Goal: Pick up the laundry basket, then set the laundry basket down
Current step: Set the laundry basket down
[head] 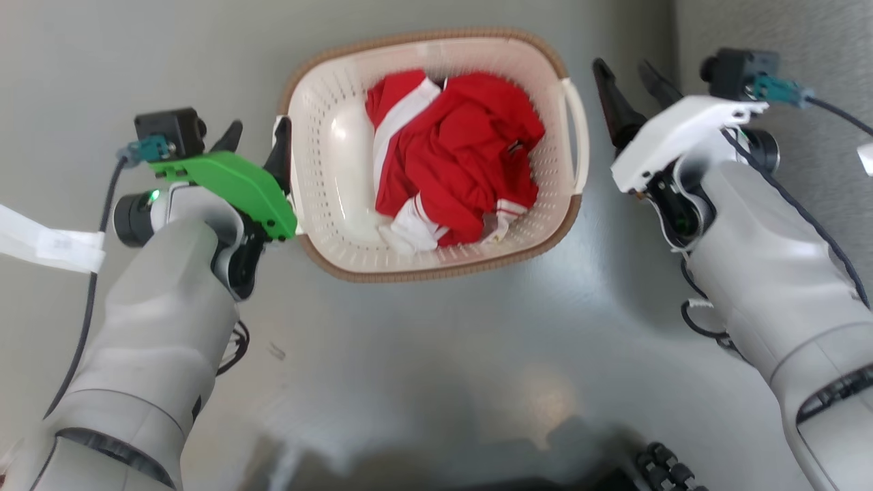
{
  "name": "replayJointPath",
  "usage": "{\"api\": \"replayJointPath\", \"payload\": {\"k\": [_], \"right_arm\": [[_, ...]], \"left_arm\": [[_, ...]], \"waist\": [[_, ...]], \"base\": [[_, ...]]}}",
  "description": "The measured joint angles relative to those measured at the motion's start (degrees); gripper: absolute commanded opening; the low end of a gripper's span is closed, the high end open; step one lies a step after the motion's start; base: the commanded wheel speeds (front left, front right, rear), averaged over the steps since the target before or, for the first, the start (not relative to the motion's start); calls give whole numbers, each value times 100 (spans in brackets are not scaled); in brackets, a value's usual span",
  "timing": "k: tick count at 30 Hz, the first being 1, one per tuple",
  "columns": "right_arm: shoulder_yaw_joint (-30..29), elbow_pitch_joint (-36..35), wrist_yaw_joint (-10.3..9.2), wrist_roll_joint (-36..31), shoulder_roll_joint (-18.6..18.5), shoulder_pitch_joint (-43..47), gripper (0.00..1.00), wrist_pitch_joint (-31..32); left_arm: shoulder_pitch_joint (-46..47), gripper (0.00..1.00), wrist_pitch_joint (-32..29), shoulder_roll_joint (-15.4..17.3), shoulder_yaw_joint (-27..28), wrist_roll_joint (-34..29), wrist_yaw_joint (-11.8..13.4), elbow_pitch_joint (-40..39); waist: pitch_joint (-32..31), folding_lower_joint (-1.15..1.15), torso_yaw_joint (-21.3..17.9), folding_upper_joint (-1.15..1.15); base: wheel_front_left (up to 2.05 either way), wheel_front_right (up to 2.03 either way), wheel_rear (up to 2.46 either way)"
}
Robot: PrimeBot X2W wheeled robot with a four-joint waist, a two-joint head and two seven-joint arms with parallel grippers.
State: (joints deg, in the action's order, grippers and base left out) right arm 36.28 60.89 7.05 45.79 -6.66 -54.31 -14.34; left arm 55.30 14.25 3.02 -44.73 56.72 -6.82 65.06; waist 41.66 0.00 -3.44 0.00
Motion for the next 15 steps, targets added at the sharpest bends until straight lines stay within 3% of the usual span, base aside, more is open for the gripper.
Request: {"api": "replayJointPath", "payload": {"k": [15], "right_arm": [[-1010,-1374,-101,-513,-159,1295,100,0]], "left_arm": [[-988,100,1,394,929,-650,-3,-1404]], "waist": [[-1298,0,-94,0]], "base": [[0,0,0]]}}
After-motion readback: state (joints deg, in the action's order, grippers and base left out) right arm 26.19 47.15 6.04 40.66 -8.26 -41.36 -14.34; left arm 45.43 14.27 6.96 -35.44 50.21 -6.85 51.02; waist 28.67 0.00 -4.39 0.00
